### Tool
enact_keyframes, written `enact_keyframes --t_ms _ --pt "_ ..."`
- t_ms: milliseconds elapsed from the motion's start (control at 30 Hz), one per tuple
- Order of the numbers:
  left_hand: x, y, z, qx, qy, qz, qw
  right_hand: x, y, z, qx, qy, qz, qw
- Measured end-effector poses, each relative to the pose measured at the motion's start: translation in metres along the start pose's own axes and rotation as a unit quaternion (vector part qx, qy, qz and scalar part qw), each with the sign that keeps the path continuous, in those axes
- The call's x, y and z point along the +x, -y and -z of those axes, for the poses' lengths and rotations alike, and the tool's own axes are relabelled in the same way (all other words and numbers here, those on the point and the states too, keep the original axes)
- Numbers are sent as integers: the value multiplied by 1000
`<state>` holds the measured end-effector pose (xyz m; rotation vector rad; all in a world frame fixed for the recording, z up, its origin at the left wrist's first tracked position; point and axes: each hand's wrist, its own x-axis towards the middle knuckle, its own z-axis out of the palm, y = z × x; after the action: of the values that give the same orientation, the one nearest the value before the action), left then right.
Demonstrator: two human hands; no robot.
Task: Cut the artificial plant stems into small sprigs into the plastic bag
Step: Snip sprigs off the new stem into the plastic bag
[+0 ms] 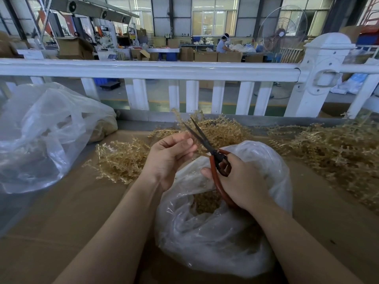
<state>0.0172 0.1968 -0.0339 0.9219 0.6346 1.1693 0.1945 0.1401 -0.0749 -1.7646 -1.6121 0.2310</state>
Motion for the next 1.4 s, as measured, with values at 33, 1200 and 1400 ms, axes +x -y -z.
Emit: enact_keyframes --t_ms 33,1200,1400 --pt "-1 0 0 2 7 -6 1000 0 0 0 7 3 -5 1000" --pt "3 0 8 72 19 -110 991 -2 5 2 -60 -29 53 996" --pt "4 1 8 67 21 -118 991 -4 7 3 -39 -25 54 997"
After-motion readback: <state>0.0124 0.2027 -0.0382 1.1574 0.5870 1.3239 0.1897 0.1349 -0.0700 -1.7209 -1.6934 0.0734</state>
